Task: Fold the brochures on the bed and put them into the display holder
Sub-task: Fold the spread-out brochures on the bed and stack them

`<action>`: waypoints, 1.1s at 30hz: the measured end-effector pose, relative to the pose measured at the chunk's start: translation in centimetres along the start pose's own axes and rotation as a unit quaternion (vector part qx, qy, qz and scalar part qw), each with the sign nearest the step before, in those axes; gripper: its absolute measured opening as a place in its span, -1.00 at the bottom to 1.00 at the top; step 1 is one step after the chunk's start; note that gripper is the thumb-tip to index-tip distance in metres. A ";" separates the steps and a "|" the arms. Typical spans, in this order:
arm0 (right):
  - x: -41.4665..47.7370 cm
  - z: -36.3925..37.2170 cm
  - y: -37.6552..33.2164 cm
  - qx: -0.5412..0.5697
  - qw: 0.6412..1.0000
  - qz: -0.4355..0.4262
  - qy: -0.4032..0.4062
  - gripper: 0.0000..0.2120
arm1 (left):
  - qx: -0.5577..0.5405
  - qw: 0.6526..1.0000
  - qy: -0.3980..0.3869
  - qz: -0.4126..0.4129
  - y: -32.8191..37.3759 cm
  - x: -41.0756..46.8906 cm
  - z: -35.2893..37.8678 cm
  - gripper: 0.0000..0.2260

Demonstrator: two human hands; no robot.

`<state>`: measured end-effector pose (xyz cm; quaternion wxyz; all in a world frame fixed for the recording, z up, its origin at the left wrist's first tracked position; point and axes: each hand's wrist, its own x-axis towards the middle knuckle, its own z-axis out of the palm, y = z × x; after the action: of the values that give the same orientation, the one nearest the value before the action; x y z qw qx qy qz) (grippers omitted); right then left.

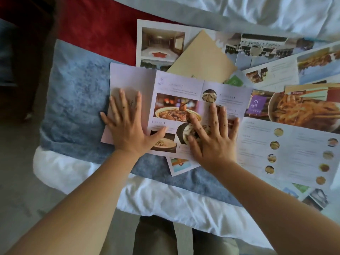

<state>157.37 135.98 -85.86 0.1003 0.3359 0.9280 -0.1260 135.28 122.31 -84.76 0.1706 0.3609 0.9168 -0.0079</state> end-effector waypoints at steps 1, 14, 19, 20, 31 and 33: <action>0.4 0.2 0.1 -0.004 1.000 -0.008 0.008 -0.37 | -0.007 1.000 0.005 -0.001 0.0 0.1 0.1 0.05; 3.2 1.0 0.5 -0.018 0.998 -0.047 0.042 -0.37 | -0.108 0.994 0.025 0.012 0.9 0.4 -0.9 0.03; 3.1 1.0 0.4 -0.020 0.998 -0.039 0.039 -0.32 | -0.133 0.991 0.001 0.016 1.7 0.2 -1.5 0.00; 3.1 0.9 0.3 -0.020 0.999 -0.037 0.035 -0.30 | -0.138 0.990 -0.007 0.015 1.9 0.2 -1.7 -0.02; -0.1 -3.8 6.3 0.002 0.999 -0.034 -0.017 -0.32 | -0.106 0.992 -0.055 0.046 10.0 -2.3 -3.0 -0.15; -1.0 -4.2 9.3 -0.023 0.999 0.037 -0.001 -0.33 | -0.111 0.991 -0.043 0.062 11.7 -2.6 -2.7 -0.16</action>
<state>163.72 143.55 -83.20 0.1132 0.3674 0.9177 -0.1006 143.98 129.68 -80.11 0.2491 0.3955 0.8796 0.0886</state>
